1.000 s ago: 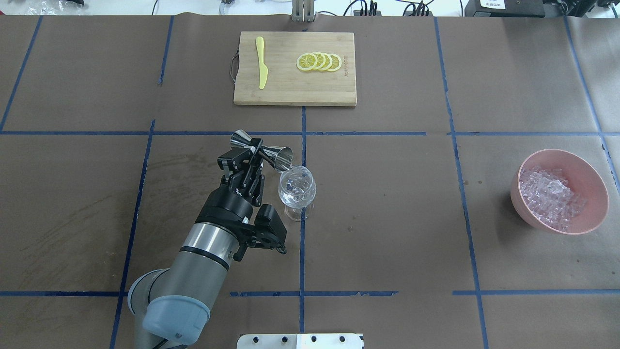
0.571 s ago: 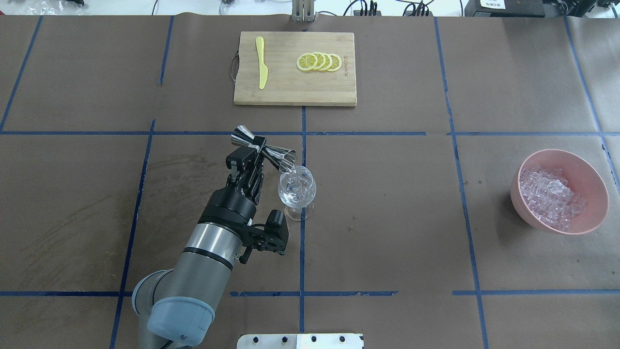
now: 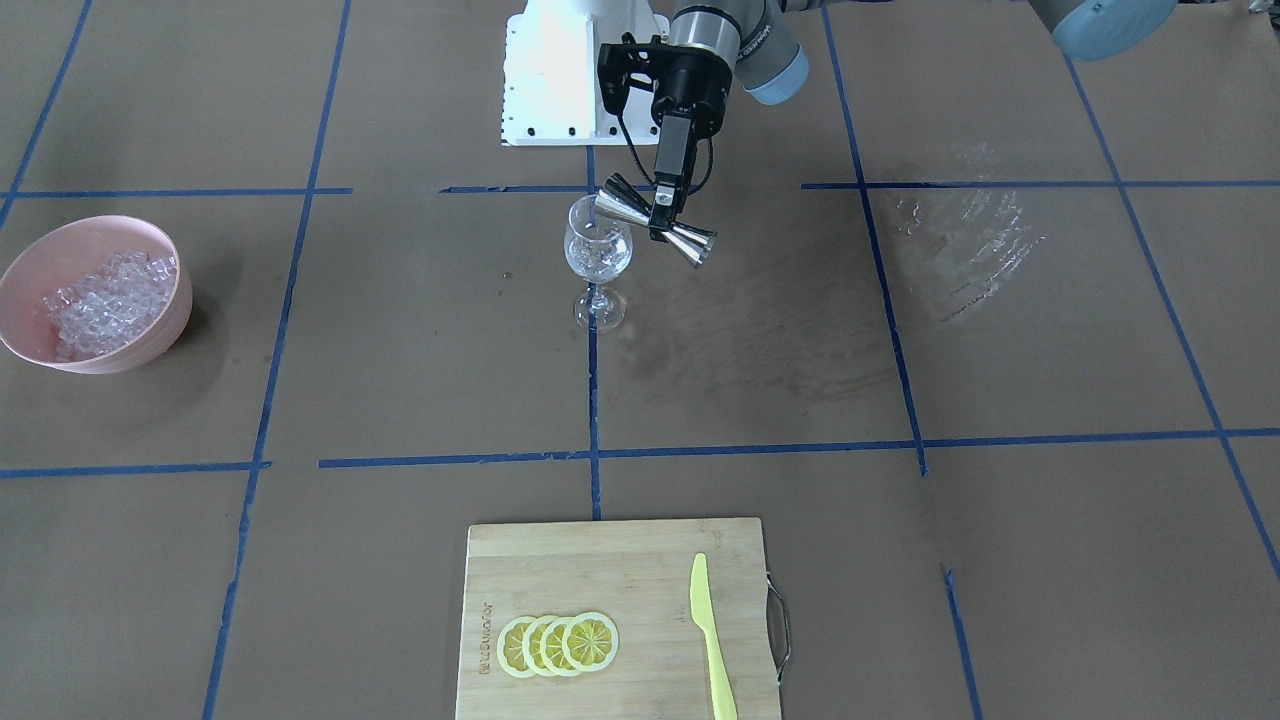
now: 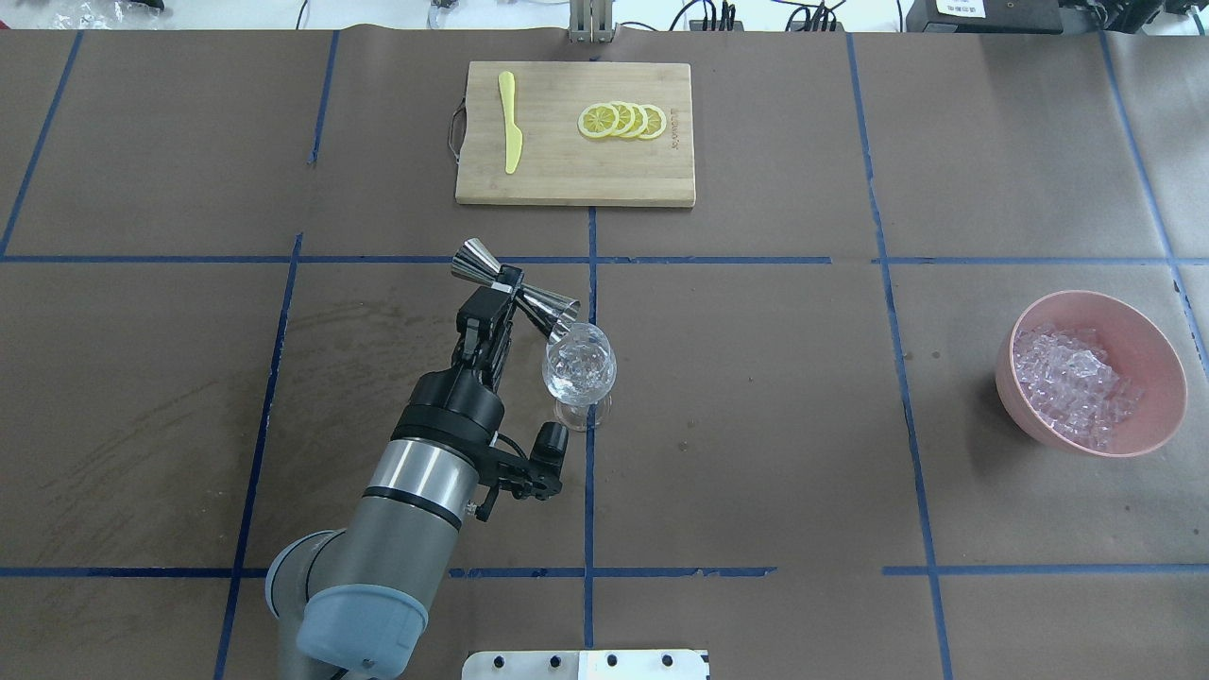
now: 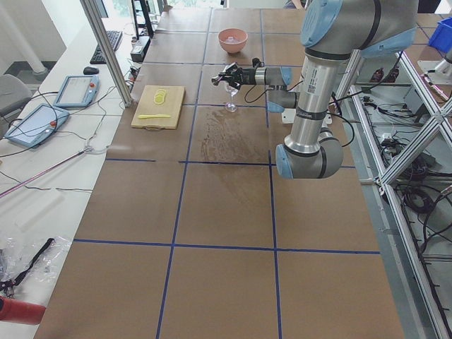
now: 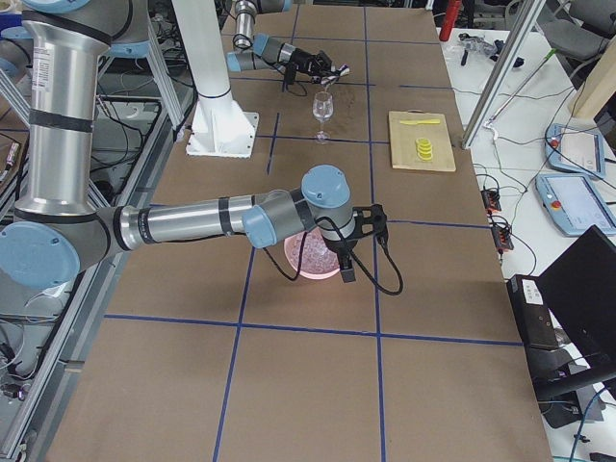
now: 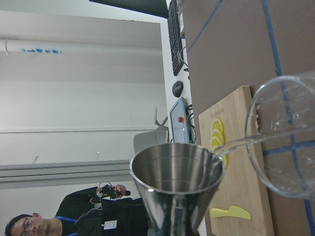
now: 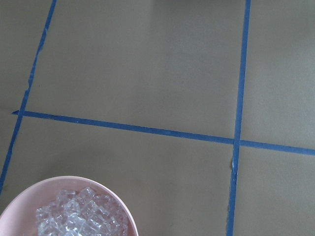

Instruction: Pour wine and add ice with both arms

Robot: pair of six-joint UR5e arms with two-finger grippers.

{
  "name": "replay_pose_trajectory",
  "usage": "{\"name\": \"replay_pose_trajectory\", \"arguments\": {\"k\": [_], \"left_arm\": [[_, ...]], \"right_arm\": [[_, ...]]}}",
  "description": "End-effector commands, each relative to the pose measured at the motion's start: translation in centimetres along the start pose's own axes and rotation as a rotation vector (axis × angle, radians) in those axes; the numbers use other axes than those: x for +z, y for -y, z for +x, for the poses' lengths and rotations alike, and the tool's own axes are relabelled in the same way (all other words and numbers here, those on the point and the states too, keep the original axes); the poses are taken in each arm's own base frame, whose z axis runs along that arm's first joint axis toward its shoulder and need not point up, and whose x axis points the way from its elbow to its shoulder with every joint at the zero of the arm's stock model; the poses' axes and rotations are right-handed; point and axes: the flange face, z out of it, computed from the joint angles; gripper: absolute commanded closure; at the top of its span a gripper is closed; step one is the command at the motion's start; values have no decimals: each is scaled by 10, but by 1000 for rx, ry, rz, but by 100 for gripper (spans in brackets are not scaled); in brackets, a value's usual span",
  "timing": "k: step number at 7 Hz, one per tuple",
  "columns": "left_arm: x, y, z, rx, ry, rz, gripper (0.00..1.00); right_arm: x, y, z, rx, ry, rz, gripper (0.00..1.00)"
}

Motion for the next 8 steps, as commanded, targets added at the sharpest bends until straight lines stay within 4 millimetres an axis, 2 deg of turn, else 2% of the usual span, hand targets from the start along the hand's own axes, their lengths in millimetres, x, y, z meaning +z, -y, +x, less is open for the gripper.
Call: {"name": "replay_pose_trajectory", "arguments": {"k": [1, 3, 5, 7, 8], "left_arm": [[0, 4, -4, 96, 5, 5, 100], [-1, 5, -7, 81, 9, 9, 100], [-6, -2, -13, -8, 44, 36, 100], [-14, -18, -29, -190, 124, 77, 100], [-17, -29, -29, -347, 145, 96, 100]], "right_arm": [[0, 0, 0, 0, 2, -1, 0], [0, -1, 1, 2, 1, -1, 0], [1, -1, 0, 1, 1, -2, 0], [1, -3, 1, 3, 1, -4, 0], [0, -3, 2, 3, 0, -3, 0]]}}
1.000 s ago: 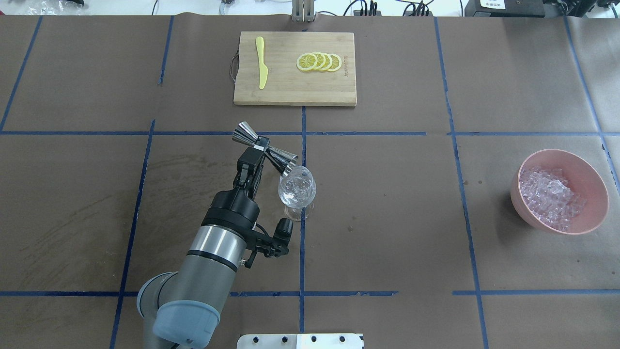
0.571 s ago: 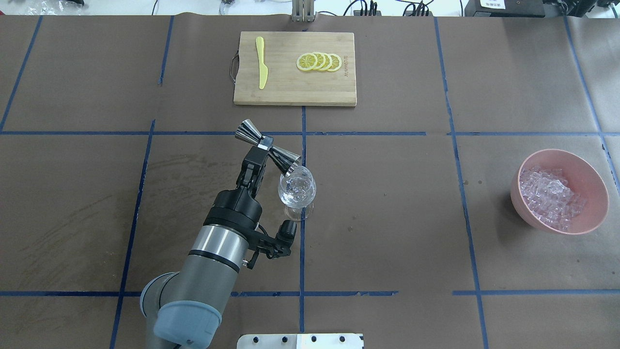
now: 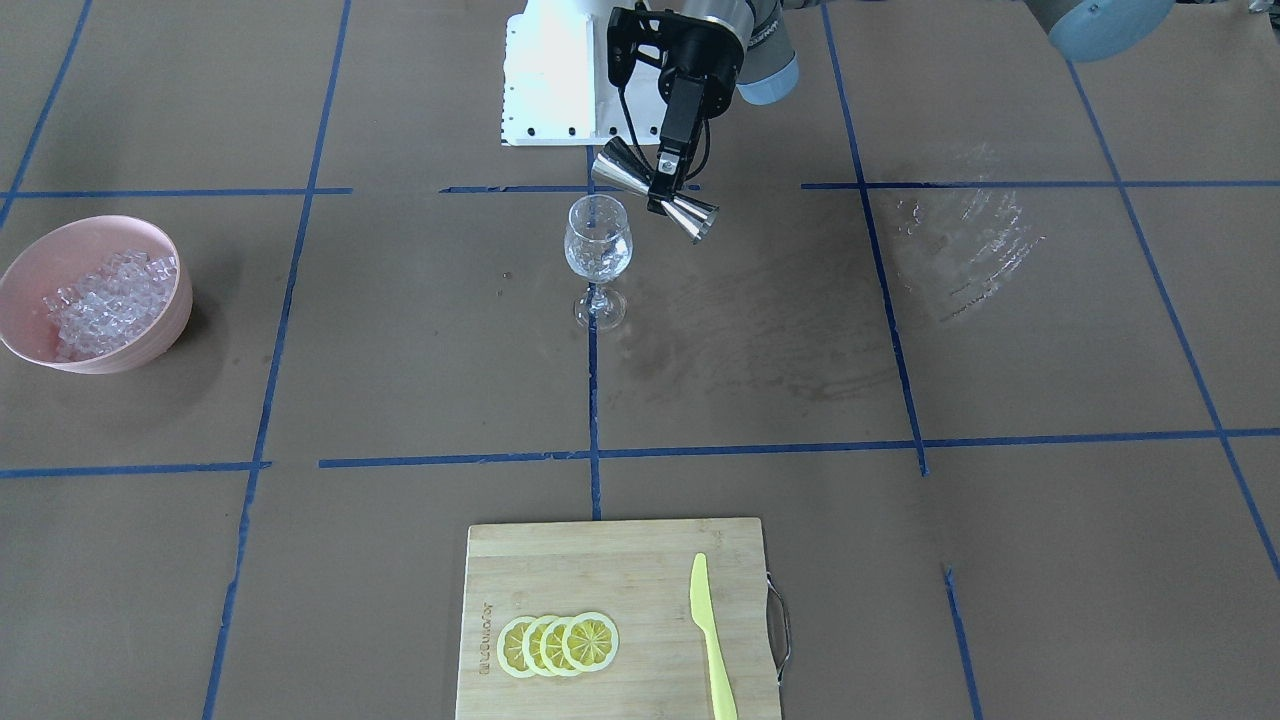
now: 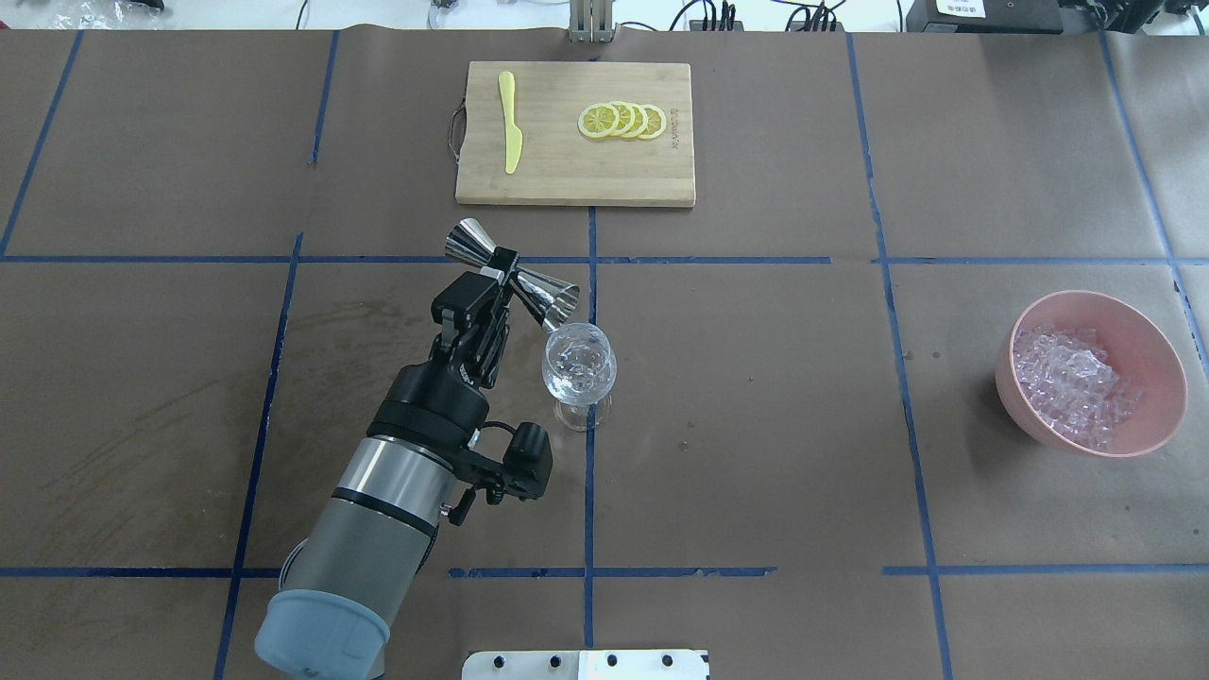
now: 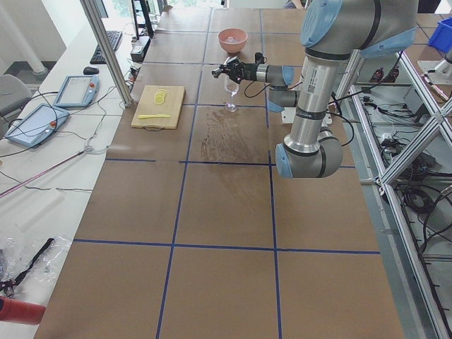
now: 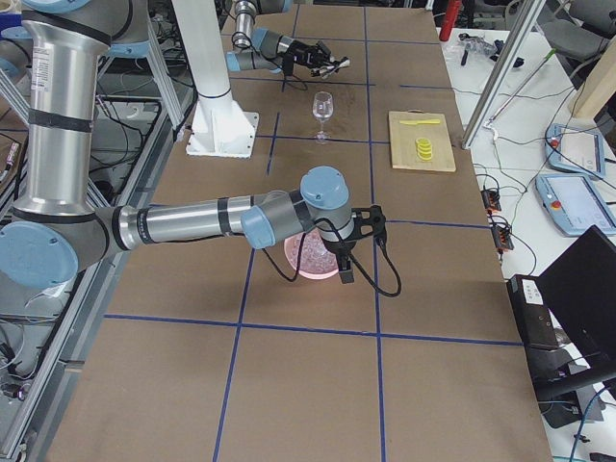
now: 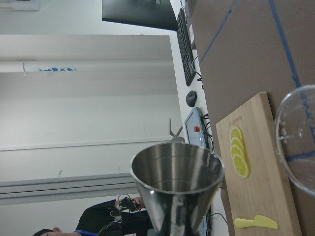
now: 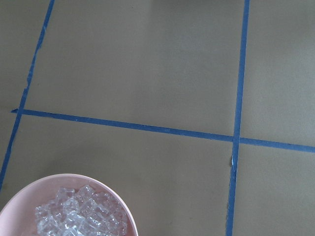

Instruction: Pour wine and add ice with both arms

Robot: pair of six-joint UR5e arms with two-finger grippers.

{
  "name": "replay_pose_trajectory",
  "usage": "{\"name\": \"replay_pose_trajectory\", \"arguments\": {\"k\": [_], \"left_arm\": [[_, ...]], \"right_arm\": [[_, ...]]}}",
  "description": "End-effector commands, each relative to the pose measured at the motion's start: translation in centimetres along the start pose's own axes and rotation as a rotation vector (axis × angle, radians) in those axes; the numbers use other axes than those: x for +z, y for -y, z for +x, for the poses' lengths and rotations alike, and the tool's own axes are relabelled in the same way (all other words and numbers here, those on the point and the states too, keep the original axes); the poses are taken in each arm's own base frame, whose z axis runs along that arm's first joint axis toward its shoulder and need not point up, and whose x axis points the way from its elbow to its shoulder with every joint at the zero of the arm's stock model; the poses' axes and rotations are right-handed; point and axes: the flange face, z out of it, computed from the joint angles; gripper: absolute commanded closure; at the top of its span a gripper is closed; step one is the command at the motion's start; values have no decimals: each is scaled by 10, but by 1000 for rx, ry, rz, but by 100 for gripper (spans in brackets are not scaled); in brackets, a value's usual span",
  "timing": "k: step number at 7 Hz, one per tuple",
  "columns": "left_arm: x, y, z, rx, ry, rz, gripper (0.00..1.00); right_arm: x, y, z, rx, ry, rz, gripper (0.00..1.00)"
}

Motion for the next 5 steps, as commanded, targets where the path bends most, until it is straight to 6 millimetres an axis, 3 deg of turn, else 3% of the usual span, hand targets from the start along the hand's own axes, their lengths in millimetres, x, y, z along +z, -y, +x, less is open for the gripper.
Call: {"name": "replay_pose_trajectory", "arguments": {"k": [1, 2, 5], "left_arm": [[-10, -27, 9, -358, 17, 12, 100], [-15, -40, 21, -565, -12, 16, 100], [-20, -45, 31, -943, -112, 69, 100]], "right_arm": [[0, 0, 0, 0, 0, 0, 0], [0, 0, 0, 0, 0, 0, 0], [-1, 0, 0, -4, -1, 3, 0]]}}
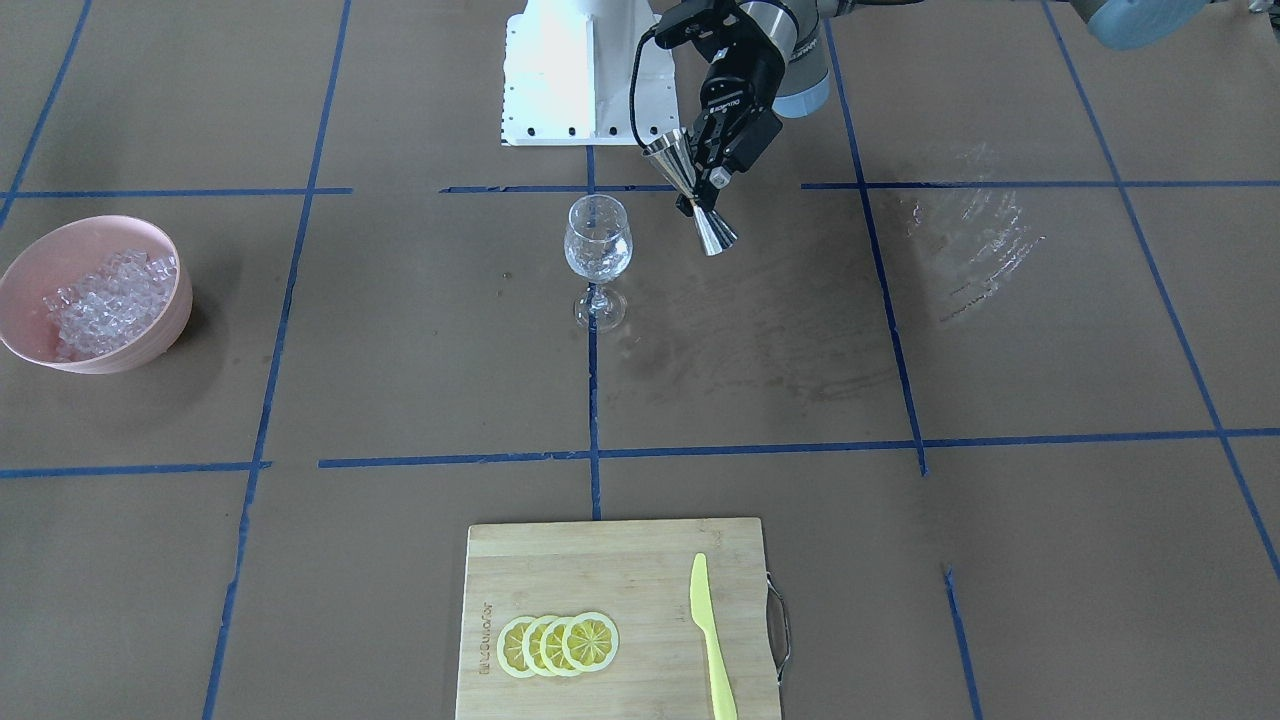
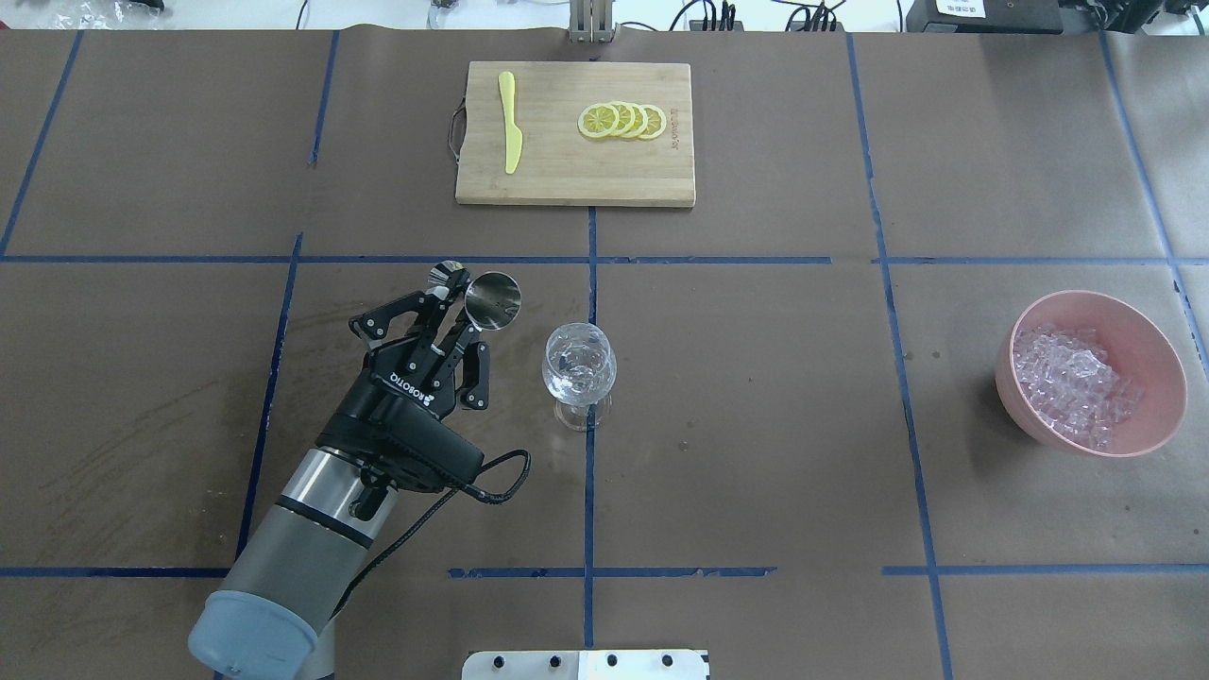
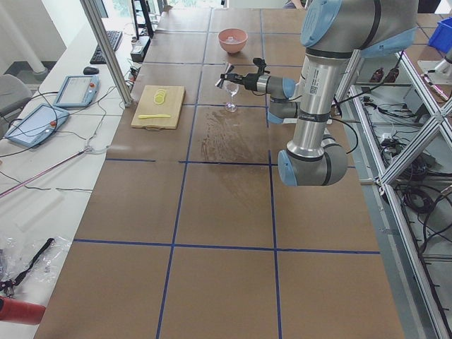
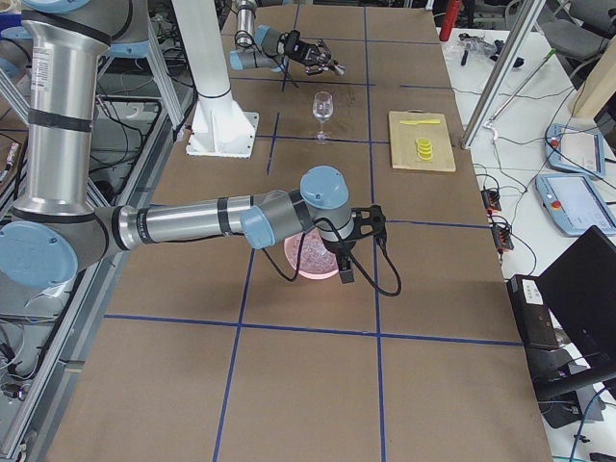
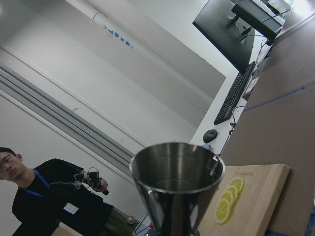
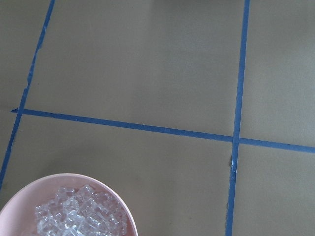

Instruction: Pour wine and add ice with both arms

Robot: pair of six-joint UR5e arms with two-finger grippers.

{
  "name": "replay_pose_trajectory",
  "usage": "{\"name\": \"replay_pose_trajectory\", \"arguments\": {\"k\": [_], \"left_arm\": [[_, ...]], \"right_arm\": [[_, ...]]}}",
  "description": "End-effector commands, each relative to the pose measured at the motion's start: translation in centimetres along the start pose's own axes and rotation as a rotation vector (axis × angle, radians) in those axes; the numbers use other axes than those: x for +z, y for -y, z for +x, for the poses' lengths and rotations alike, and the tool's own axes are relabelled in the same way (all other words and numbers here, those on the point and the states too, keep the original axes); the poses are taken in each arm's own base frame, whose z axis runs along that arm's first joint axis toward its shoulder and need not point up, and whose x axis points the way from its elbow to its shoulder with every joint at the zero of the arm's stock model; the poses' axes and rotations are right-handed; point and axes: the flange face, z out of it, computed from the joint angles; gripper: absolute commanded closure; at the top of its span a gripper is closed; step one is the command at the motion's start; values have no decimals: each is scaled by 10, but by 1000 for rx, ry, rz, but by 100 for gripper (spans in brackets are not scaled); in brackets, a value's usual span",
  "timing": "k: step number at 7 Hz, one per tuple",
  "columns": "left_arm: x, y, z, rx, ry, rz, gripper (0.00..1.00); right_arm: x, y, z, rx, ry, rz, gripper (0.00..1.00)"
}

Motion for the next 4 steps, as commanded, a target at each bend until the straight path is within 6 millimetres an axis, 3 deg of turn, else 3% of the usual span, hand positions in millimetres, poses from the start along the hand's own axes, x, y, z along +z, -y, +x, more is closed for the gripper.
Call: {"name": "replay_pose_trajectory", "arguments": {"k": [1, 3, 4], "left_arm": [[-8, -19, -4, -208, -48, -12, 100], [-14, -36, -7, -317, -82, -32, 100], [-22, -58, -13, -312, -87, -59, 100]], "right_arm": [[0, 0, 0, -1, 0, 1, 0], [1, -1, 1, 1, -1, -1, 0], [1, -2, 1, 2, -1, -3, 0]]}}
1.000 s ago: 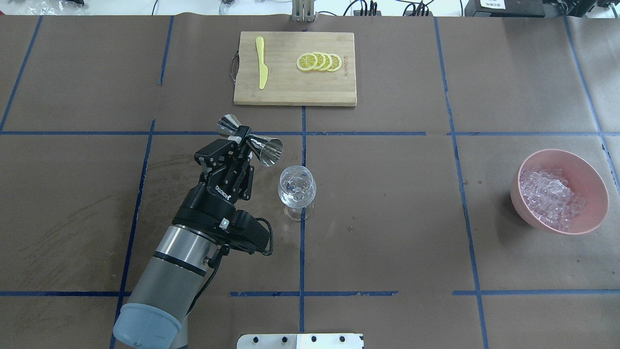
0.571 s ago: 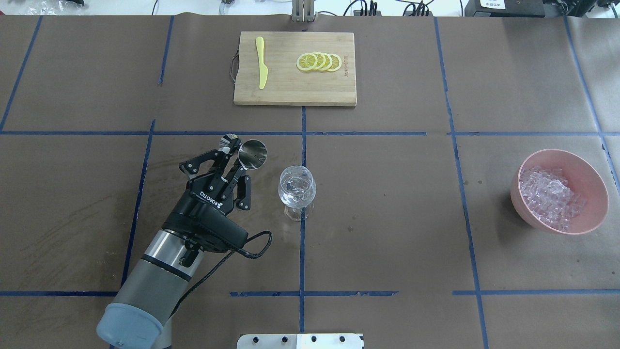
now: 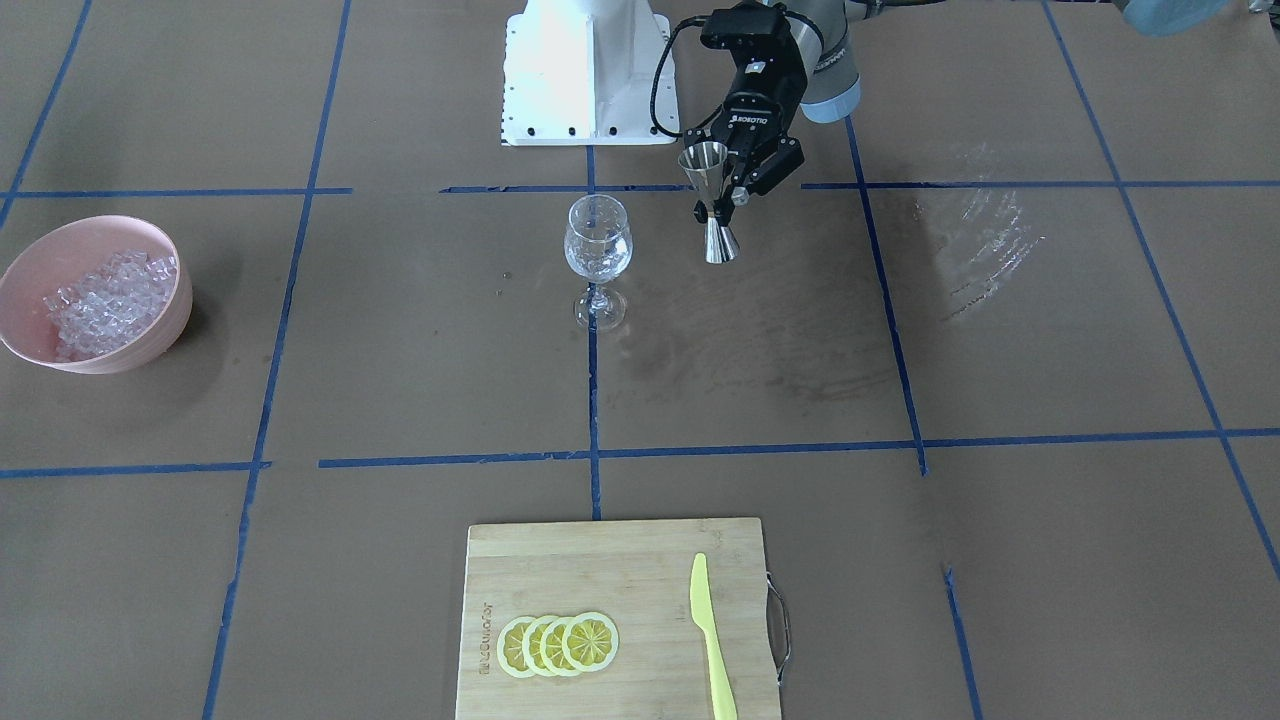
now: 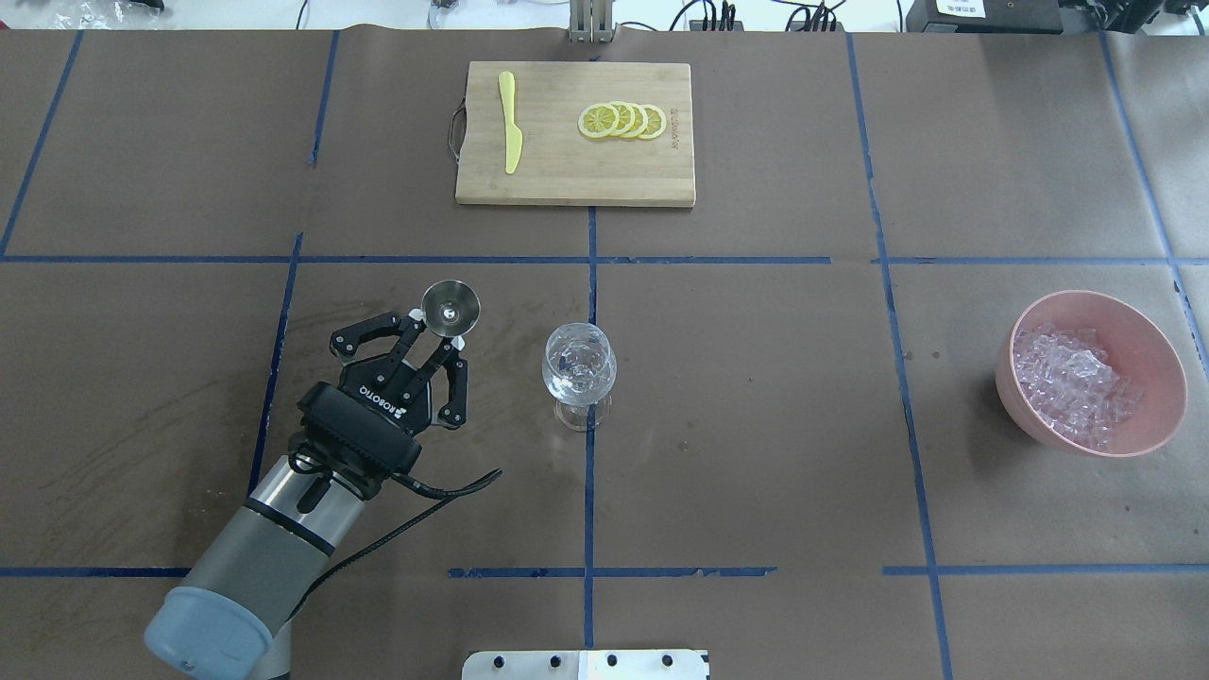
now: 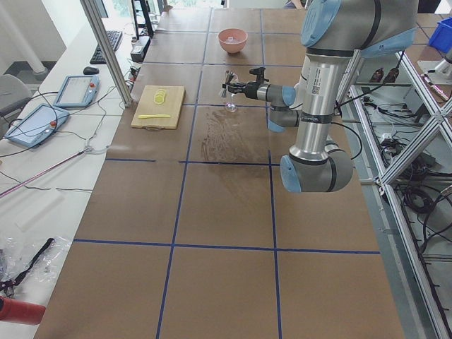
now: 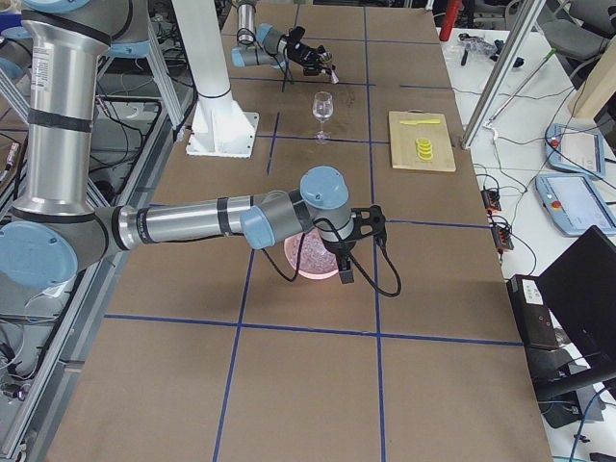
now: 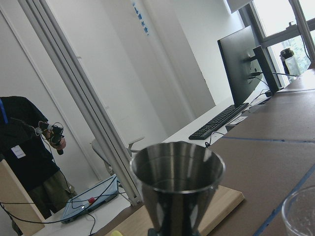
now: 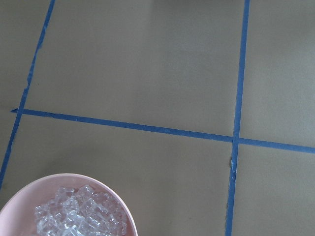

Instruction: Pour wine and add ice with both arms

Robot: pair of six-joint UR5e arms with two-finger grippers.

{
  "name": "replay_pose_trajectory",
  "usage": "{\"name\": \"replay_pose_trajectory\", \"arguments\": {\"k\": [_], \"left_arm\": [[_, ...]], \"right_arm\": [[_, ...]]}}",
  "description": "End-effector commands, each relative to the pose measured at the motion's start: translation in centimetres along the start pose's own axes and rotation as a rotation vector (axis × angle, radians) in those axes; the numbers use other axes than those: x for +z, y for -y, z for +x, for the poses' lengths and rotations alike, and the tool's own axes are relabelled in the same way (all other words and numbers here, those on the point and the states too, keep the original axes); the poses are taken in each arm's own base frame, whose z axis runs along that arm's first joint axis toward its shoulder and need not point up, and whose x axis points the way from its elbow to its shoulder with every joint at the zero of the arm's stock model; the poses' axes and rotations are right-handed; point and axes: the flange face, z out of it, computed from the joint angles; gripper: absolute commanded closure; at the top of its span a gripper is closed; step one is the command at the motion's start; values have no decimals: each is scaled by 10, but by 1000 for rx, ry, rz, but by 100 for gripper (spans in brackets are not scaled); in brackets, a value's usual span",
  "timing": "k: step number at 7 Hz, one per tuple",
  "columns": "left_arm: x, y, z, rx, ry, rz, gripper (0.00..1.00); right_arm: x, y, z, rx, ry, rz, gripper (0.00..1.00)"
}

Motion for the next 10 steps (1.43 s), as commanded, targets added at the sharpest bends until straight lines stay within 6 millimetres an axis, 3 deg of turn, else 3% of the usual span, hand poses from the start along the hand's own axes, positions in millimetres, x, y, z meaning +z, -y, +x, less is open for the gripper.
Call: {"name": "replay_pose_trajectory", "arguments": {"k": [1, 4, 8, 10], "left_arm": [[-12, -31, -23, -2, -8, -45, 100], [-35, -77, -58, -178, -82, -141, 100], [-83, -138, -130, -550, -60, -244, 100], [-85, -163, -136, -541, -27, -267, 100]], "right_arm": [[0, -2, 1, 1, 0, -2, 0], [2, -6, 3, 6, -2, -7, 0], [2, -7, 3, 6, -2, -7, 0], [1, -7, 3, 5, -1, -6, 0]]}}
